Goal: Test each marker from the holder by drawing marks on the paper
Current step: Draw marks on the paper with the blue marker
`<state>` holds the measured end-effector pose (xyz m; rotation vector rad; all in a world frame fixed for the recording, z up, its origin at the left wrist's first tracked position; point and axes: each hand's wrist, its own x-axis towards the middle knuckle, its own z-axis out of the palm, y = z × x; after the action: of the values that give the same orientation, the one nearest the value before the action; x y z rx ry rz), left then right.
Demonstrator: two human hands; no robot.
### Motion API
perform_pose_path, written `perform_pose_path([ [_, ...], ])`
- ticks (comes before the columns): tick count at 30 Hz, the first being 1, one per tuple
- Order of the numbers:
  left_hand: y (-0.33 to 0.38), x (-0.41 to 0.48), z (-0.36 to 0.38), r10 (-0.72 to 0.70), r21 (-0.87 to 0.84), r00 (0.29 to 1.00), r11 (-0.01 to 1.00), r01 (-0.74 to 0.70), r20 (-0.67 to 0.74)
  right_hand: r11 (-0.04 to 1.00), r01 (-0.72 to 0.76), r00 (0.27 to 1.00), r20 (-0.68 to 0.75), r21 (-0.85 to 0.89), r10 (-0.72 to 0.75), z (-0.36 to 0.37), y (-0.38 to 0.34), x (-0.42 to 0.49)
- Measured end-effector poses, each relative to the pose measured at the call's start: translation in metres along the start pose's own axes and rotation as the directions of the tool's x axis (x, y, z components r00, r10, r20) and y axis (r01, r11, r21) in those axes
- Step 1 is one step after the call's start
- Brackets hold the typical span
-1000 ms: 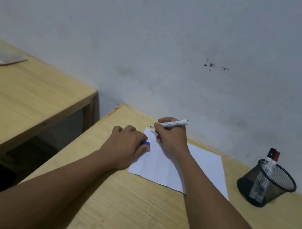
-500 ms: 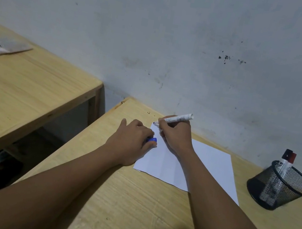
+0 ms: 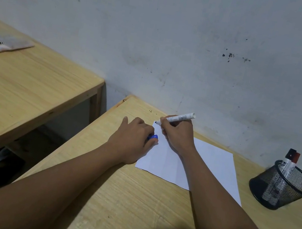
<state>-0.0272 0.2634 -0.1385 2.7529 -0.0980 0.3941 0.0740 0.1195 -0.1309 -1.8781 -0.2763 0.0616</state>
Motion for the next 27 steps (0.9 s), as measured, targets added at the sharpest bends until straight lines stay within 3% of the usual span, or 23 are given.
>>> perform_pose_path([
  [11,0.0004,0.0001,-0.0003,-0.005,-0.001,1.000,1.000,0.005,0.005,0.999,0.042,0.998,0.050,-0.024,-0.041,-0.0023,0.0003,-0.0022],
  [19,0.0006,0.0004,-0.0004,-0.005,0.013,1.000,1.000,0.005,0.001,0.976,-0.052,0.998,0.036,0.213,0.046,-0.0068,0.0003,0.0033],
  [27,0.0005,-0.0002,-0.0005,0.008,0.019,1.000,1.000,-0.008,-0.002,0.994,-0.002,0.998,0.068,0.107,-0.006,-0.0071,0.0007,0.0035],
])
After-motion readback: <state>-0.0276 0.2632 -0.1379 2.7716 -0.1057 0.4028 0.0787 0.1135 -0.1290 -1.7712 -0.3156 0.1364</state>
